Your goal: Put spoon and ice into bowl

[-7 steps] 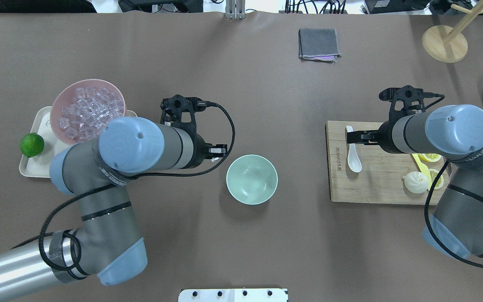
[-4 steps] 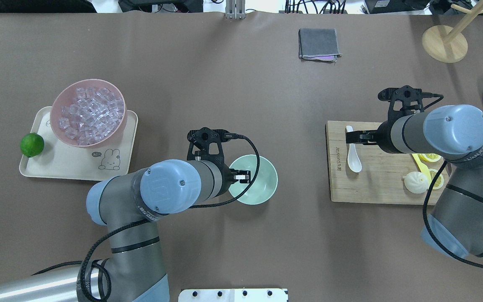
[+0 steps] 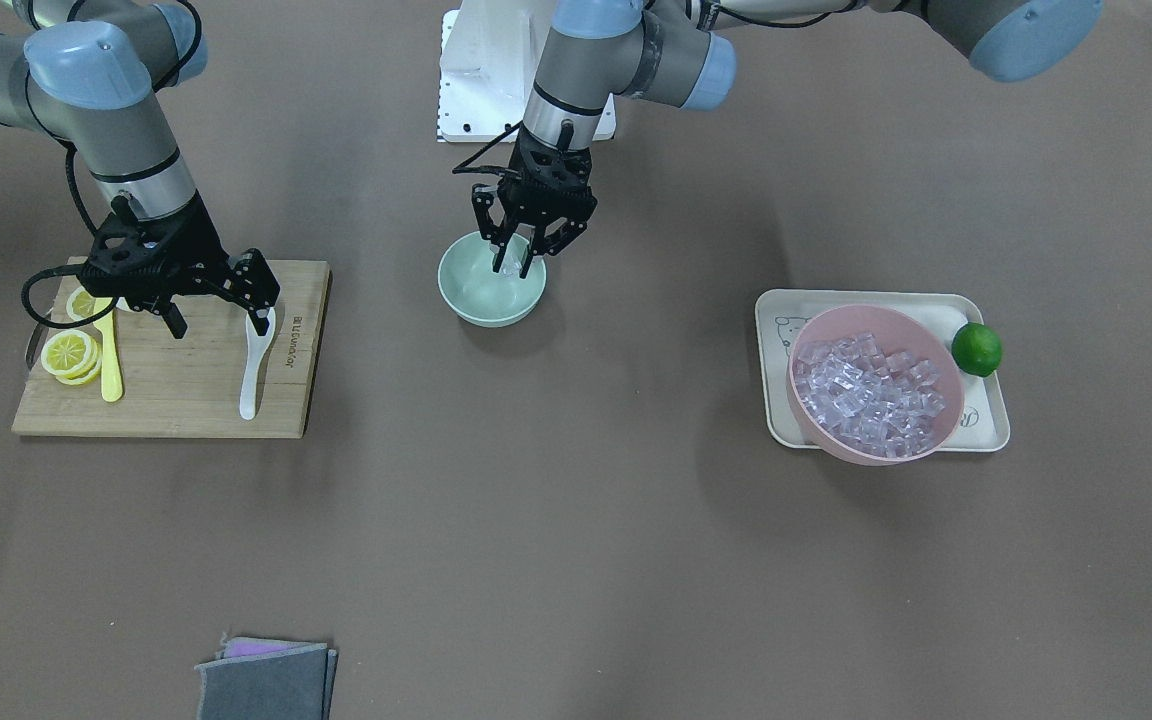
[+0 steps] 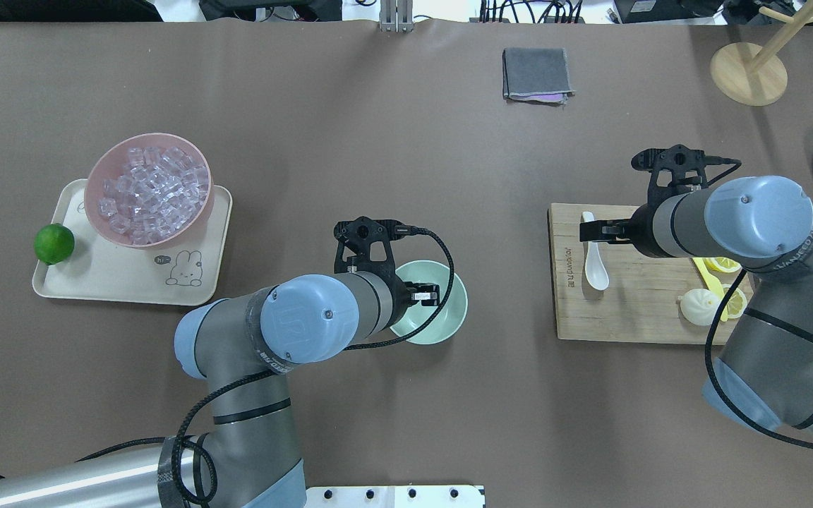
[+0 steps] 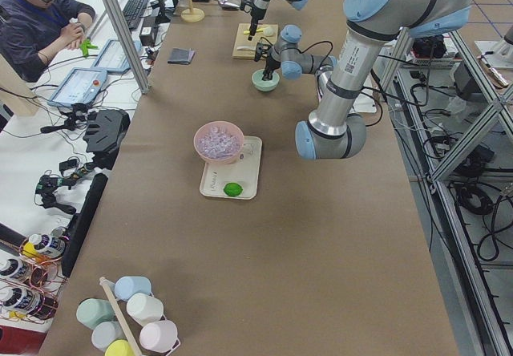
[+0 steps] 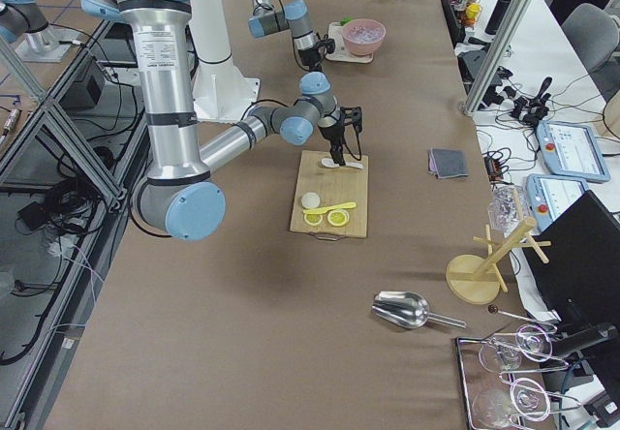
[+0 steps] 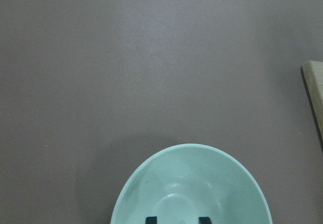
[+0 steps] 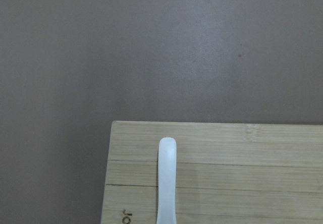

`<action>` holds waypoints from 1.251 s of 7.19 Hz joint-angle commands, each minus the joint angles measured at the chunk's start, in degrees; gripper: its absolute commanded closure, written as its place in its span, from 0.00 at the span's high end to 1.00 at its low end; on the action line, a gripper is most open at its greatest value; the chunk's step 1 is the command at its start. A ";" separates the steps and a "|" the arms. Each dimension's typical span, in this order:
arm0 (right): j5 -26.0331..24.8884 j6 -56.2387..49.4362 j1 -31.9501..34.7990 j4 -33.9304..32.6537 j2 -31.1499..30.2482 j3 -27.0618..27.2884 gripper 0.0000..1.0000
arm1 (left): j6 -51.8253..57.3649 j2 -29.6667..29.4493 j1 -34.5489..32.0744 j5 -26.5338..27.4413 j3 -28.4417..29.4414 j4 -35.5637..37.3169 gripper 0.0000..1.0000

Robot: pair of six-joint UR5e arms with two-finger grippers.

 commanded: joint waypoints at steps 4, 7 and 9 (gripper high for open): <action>0.00 0.08 -0.14 -0.05 0.66 -0.80 1.00 | 0.27 0.46 -0.55 0.31 -1.27 -3.85 0.97; -0.35 0.17 -0.14 -0.05 3.65 -5.98 0.99 | 14.44 9.05 -18.74 -18.22 -16.63 13.04 0.98; -0.78 0.16 -0.23 0.13 3.65 -6.52 0.93 | 35.06 16.25 -37.55 -37.04 -17.38 16.19 0.98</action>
